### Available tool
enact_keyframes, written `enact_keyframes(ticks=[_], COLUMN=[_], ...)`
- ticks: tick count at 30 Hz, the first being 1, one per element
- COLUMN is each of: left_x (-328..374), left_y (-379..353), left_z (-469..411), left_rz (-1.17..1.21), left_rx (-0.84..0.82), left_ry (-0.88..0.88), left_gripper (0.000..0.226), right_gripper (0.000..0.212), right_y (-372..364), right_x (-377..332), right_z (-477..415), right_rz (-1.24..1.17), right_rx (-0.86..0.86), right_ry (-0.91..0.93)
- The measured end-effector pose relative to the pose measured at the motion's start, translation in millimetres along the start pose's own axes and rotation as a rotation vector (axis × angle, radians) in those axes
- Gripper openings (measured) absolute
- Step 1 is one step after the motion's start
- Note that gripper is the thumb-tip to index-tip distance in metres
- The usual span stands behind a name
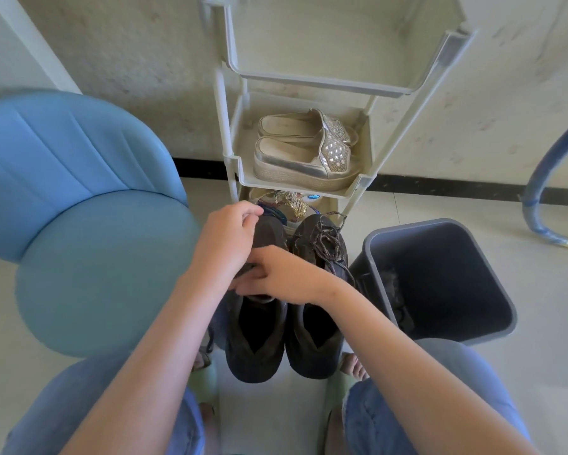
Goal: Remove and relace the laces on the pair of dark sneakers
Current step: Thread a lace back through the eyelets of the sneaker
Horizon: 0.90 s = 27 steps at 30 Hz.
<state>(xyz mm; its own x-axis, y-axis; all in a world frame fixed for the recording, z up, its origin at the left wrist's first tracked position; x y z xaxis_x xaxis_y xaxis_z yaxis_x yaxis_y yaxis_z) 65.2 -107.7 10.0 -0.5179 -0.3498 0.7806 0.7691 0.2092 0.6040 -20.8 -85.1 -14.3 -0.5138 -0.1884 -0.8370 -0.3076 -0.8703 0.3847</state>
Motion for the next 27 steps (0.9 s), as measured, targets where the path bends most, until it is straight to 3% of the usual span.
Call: enact_keyframes(ticks=[2,4,6,10,14,16,19,27], left_x=[3,9,15,22,11,7,10,6], left_y=[-2,-13,-30,-70,-116,-130,-135,-145], left_z=[0,3,7,10,26,31,27,15], left_rz=[0.016,0.001,-0.024,-0.159,-0.430,-0.545,-0.625,-0.634], left_rx=[-0.006,-0.062,-0.151,-0.325,-0.586,-0.621,-0.549,-0.612], left_ry=[-0.003,-0.023,-0.032,-0.037,0.006,-0.037,-0.100,-0.057], left_gripper=[0.025,0.024,0.022,0.019,0.061,0.070,0.059,0.036], right_gripper=[0.026,0.025,0.020,0.020,0.033,0.031,0.028,0.021], right_y=[23,66,99,97,82,82,99,85], right_x=[9,31,56,94,104,110,114,139], right_z=[0,11,28,48,53,49,40,19], right_rz=[0.001,0.032,0.240,0.476,0.542,0.515,0.489,0.524], right_rx=[0.146,0.428,0.547,0.257,0.097,0.123,0.336,0.228], right_ry=[-0.044,-0.174,-0.364,-0.645,-0.689,-0.664,-0.610,-0.603])
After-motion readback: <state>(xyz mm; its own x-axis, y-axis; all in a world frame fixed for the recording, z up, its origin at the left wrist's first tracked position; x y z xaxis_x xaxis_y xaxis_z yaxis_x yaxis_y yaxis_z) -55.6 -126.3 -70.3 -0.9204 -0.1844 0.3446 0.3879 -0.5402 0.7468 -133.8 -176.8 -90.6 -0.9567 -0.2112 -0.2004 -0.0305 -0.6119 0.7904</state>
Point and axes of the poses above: each hand's wrist, its own z-axis away from the middle knuckle, its own y-axis out of the back of the hand, x = y × z, the point moved 8 cm from there along -z, towards the middle knuckle, and after that the axes turned 7 degrees about z, right-handed, at the moved point
